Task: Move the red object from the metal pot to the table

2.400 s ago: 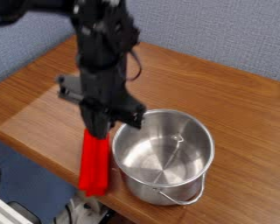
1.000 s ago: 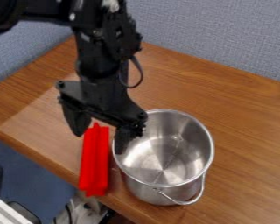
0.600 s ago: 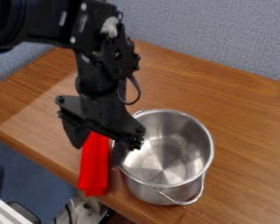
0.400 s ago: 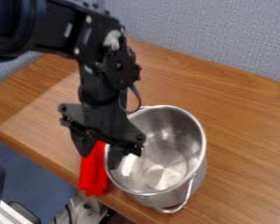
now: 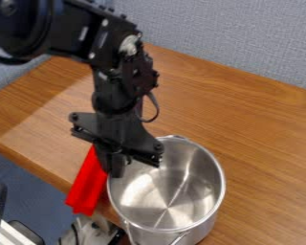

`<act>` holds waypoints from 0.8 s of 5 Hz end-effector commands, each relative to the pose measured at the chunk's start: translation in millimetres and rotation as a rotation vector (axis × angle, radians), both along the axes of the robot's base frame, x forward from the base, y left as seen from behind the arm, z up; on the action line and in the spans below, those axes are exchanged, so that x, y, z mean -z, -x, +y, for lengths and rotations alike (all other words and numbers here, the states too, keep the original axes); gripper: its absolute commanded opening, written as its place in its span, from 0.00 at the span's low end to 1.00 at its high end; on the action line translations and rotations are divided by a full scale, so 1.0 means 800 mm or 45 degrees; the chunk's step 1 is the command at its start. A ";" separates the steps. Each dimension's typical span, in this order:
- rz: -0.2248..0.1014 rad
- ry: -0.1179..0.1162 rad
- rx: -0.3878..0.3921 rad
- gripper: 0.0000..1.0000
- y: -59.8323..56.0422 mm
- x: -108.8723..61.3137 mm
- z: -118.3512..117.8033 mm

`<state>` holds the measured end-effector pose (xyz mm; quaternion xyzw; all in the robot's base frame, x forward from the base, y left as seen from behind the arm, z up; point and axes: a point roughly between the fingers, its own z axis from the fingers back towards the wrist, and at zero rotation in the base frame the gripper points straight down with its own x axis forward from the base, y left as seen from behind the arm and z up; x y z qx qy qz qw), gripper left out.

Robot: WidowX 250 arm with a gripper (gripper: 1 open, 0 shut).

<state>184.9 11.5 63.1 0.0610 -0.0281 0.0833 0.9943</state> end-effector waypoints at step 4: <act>0.003 0.065 -0.051 0.00 -0.062 0.006 -0.013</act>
